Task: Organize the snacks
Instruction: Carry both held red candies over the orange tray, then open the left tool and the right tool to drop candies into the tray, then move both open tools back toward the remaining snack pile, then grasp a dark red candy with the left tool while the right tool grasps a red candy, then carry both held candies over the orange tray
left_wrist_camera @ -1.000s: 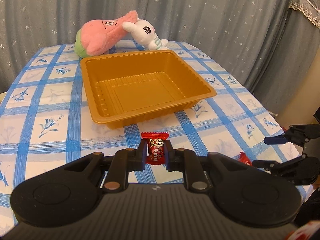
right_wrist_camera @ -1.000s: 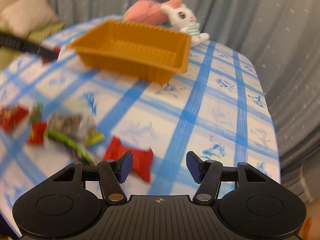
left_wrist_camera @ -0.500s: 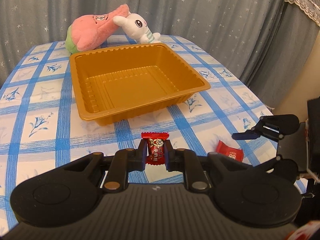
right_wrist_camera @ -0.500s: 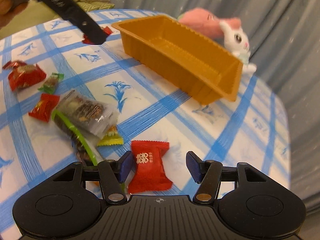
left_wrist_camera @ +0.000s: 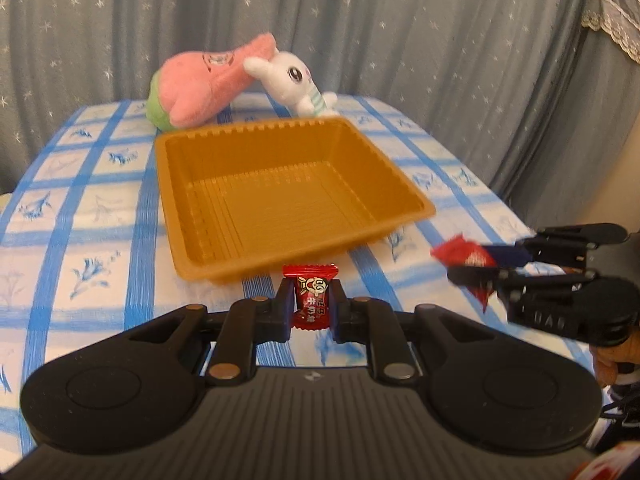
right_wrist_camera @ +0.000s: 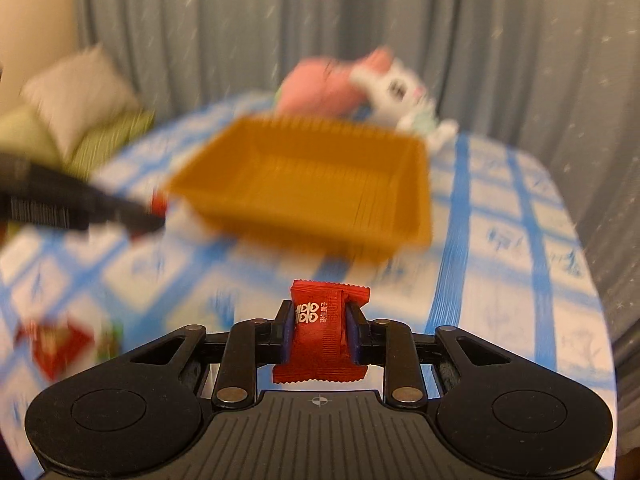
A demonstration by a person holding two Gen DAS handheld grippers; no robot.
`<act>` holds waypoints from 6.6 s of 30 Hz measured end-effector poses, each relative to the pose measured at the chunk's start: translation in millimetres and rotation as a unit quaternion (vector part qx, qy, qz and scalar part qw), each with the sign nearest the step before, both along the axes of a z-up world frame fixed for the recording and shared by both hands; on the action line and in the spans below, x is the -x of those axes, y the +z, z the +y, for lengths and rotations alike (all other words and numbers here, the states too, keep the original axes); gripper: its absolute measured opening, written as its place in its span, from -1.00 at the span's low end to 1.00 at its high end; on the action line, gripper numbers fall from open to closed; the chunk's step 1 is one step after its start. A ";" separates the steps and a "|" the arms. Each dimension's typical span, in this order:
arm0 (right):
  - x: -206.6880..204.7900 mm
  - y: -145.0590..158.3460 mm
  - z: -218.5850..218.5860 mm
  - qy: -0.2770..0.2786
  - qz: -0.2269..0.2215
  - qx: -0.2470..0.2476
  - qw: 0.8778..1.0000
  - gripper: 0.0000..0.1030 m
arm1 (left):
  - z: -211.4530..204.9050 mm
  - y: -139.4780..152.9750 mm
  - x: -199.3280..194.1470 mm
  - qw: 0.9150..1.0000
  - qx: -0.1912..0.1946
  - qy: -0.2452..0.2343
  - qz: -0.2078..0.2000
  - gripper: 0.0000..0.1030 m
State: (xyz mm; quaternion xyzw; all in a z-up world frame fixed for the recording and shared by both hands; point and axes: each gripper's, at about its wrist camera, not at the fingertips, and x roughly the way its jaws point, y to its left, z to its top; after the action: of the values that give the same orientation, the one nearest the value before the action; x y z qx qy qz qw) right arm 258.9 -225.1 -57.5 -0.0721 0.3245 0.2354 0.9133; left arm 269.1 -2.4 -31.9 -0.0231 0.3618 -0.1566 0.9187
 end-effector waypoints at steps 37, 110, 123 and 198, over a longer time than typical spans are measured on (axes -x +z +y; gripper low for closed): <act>-128.2 9.1 41.3 -0.096 0.016 -0.116 0.988 -0.48 | 18.5 -8.9 -98.2 0.997 -0.005 0.071 -0.009 -0.16; 182.1 10.8 14.3 -0.103 0.002 -0.060 0.993 0.11 | 55.1 -3.9 208.3 0.993 -0.063 0.104 0.007 0.29; 165.3 -5.8 46.6 -0.071 0.023 -0.052 0.996 0.11 | 71.0 -23.8 164.8 0.991 -0.113 0.030 0.062 0.19; 126.8 -6.7 88.8 -0.040 0.002 -0.025 0.999 -0.57 | 55.3 6.4 111.2 0.999 -0.045 0.013 0.021 -0.53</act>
State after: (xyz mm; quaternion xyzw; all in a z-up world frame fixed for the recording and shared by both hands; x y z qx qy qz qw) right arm 132.1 -136.3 -64.2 -0.0360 0.3229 0.2063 0.9230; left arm 157.9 52.9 -25.5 0.0101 0.3875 -0.1279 0.9129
